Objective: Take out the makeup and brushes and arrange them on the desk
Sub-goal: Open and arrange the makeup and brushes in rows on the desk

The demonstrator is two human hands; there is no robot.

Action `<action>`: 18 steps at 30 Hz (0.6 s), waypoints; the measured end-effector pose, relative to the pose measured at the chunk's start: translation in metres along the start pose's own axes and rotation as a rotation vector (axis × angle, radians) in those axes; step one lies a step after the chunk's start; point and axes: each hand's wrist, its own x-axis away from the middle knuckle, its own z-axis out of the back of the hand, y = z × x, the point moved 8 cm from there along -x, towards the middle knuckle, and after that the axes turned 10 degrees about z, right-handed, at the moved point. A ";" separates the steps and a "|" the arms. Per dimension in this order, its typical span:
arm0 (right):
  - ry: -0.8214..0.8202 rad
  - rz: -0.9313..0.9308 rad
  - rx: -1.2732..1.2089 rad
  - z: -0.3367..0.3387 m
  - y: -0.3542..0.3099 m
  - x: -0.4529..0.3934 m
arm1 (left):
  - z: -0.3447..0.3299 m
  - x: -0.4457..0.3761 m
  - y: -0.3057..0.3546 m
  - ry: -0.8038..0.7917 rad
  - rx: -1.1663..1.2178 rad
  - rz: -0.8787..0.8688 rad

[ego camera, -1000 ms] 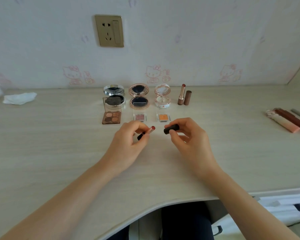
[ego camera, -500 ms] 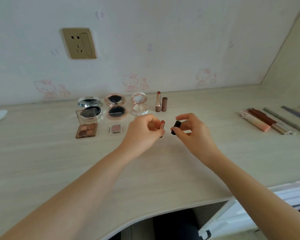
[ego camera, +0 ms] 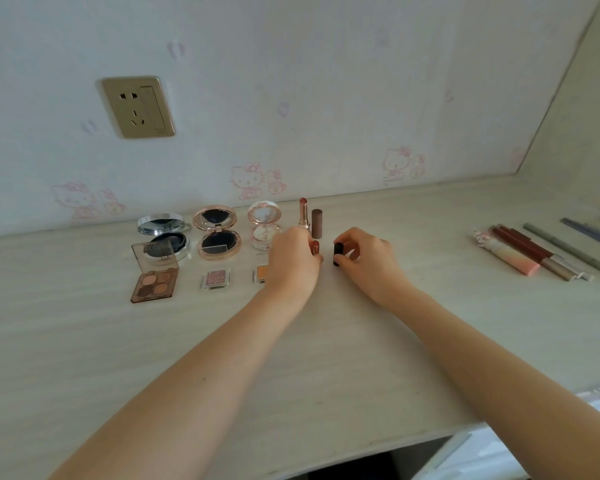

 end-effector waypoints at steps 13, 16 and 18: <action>-0.016 -0.072 -0.019 -0.020 0.004 -0.032 | -0.006 -0.022 0.005 -0.005 -0.014 0.045; -0.031 -0.070 -0.003 -0.023 0.003 -0.034 | -0.007 -0.025 0.005 0.001 -0.024 0.043; -0.037 -0.066 0.000 -0.024 0.003 -0.035 | -0.006 -0.027 0.005 0.013 -0.033 0.045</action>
